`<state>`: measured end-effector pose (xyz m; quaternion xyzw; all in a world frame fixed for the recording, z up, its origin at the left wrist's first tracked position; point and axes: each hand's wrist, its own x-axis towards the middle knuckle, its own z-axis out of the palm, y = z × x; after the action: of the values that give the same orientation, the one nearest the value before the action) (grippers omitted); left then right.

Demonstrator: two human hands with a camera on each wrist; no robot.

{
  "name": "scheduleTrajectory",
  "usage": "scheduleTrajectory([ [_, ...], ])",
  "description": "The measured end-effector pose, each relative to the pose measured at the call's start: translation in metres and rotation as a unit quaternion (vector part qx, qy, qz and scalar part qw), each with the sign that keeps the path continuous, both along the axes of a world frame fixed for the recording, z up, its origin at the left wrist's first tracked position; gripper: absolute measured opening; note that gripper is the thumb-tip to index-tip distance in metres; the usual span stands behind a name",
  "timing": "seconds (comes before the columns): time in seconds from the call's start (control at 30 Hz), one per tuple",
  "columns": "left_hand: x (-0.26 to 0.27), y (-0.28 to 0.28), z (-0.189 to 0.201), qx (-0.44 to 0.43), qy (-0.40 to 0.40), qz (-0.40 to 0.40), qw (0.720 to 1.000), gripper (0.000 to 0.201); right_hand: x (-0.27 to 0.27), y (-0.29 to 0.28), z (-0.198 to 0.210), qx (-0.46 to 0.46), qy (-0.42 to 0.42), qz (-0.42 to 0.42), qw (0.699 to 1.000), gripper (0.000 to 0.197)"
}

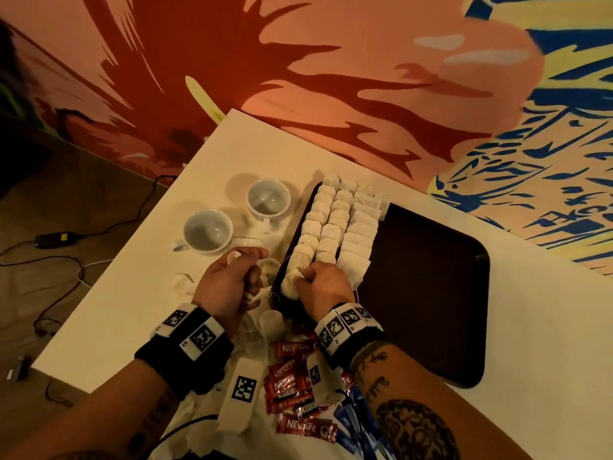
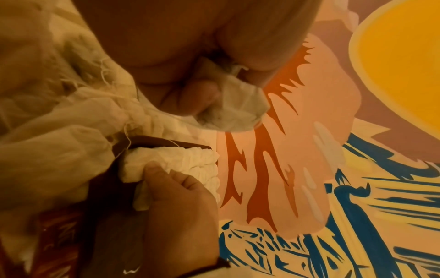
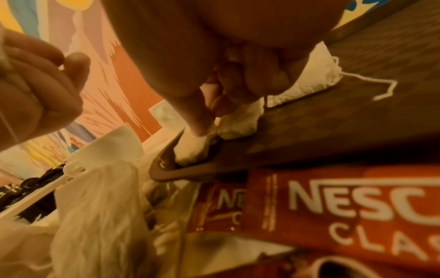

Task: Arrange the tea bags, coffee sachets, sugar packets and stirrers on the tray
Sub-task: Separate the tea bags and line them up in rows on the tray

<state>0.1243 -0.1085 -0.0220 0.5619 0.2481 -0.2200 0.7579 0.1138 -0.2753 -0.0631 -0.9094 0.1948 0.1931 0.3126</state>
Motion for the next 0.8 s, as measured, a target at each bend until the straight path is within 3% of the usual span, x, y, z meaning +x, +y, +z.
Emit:
scheduleTrajectory([
  [0.13, -0.003, -0.012, 0.003, -0.021, 0.012, 0.001, 1.0, 0.02, -0.006, -0.003, 0.007, 0.042, -0.049, -0.048, 0.997, 0.024],
  [0.23, -0.006, -0.02, 0.004, -0.035, 0.024, 0.001, 0.999, 0.023, -0.02, -0.002, 0.019, 0.097, -0.139, -0.048, 0.984, 0.017],
  [0.37, -0.008, -0.038, 0.007, -0.072, 0.037, 0.024, 0.996, 0.023, -0.046, -0.009, 0.046, 0.291, -0.194, 0.031, 0.936, 0.047],
  [0.4, -0.009, -0.043, 0.007, -0.071, 0.037, 0.033, 0.996, 0.024, -0.048, -0.01, 0.048, 0.291, -0.207, 0.058, 0.932, 0.046],
  [0.47, -0.012, -0.052, 0.01, -0.078, 0.042, 0.038, 0.995, 0.027, -0.052, -0.015, 0.046, 0.259, -0.251, 0.072, 0.93, 0.027],
  [0.57, -0.018, -0.058, 0.012, -0.085, 0.051, 0.0, 0.995, 0.027, -0.057, -0.027, 0.048, 0.276, -0.244, -0.01, 0.93, 0.008],
  [0.7, -0.022, -0.061, 0.008, -0.027, 0.034, -0.044, 0.998, 0.027, -0.06, -0.046, 0.057, 0.305, -0.209, -0.108, 0.923, 0.017],
  [0.8, -0.029, -0.061, 0.006, 0.002, 0.001, -0.118, 0.993, 0.041, -0.06, -0.054, 0.061, 0.299, -0.186, -0.121, 0.928, 0.014],
])
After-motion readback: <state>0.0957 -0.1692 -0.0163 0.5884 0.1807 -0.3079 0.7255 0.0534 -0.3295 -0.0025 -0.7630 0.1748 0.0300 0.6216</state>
